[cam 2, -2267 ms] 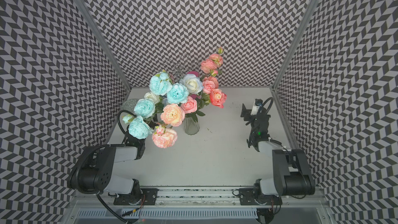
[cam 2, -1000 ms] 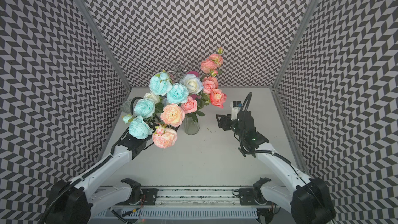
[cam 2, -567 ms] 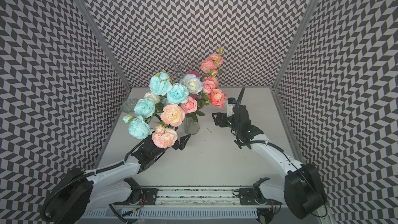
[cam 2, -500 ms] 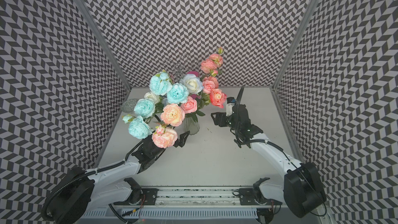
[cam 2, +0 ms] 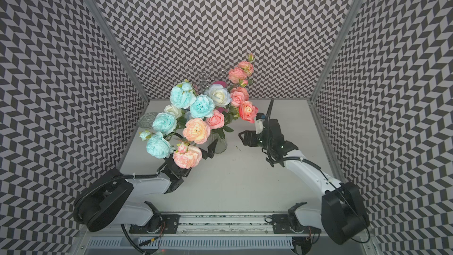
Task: Pick out pink flowers from the vase
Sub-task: Pick up the vase from the center of the board.
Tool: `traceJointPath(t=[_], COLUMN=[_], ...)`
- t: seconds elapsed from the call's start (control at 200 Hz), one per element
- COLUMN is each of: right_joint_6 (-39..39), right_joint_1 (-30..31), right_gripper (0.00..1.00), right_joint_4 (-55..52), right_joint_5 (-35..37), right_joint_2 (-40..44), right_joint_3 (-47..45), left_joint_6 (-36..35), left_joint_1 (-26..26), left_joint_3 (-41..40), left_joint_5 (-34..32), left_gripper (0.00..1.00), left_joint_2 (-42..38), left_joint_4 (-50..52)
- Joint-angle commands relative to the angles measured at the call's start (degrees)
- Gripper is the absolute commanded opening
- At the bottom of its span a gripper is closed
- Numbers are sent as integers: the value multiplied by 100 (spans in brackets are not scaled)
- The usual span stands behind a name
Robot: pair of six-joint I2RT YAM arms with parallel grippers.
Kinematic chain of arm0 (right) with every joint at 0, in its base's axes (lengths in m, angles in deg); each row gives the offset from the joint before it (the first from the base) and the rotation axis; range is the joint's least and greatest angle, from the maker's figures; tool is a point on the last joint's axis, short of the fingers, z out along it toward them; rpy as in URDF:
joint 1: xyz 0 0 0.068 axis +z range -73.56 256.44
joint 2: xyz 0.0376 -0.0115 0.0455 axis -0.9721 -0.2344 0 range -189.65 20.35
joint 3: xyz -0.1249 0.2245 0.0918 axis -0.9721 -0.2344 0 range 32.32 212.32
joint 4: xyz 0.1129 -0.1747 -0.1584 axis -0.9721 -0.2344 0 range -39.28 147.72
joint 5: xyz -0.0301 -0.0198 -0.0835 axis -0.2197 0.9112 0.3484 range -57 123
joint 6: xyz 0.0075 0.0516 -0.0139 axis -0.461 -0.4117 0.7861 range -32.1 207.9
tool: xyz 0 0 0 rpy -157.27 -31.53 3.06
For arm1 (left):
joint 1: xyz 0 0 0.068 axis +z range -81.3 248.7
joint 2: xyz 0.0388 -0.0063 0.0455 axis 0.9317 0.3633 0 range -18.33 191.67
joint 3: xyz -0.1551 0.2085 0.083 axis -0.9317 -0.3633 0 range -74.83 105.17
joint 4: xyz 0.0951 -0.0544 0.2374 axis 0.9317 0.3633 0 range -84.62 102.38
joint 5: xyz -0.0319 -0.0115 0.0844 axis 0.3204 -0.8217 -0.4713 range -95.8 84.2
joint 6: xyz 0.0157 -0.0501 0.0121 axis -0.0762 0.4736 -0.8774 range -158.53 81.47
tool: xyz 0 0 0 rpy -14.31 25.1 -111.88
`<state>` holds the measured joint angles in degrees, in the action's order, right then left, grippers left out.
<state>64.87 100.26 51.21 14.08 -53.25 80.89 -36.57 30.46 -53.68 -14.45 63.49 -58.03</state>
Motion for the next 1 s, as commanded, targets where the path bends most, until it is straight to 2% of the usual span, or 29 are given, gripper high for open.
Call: traceJointPath(t=[0.0, 0.406, 0.651, 0.992], right_joint_6=[104, 295, 397, 639], right_joint_1=[-26, -35, -35, 31], right_gripper=[74, 75, 76, 74], right_joint_4=[-12, -323, -291, -194], right_joint_5=[-75, -160, -309, -652], right_joint_2=[-66, -118, -33, 175], right_joint_3=[200, 363, 293, 311], left_joint_6=[-156, 198, 316, 388], left_joint_1=[-26, 36, 49, 62], left_joint_3=[323, 800, 1017, 1225], left_joint_5=[-196, 178, -97, -138], left_gripper=[100, 100, 100, 100], left_joint_2=[246, 925, 1243, 1459], left_joint_4=[-621, -571, -634, -551])
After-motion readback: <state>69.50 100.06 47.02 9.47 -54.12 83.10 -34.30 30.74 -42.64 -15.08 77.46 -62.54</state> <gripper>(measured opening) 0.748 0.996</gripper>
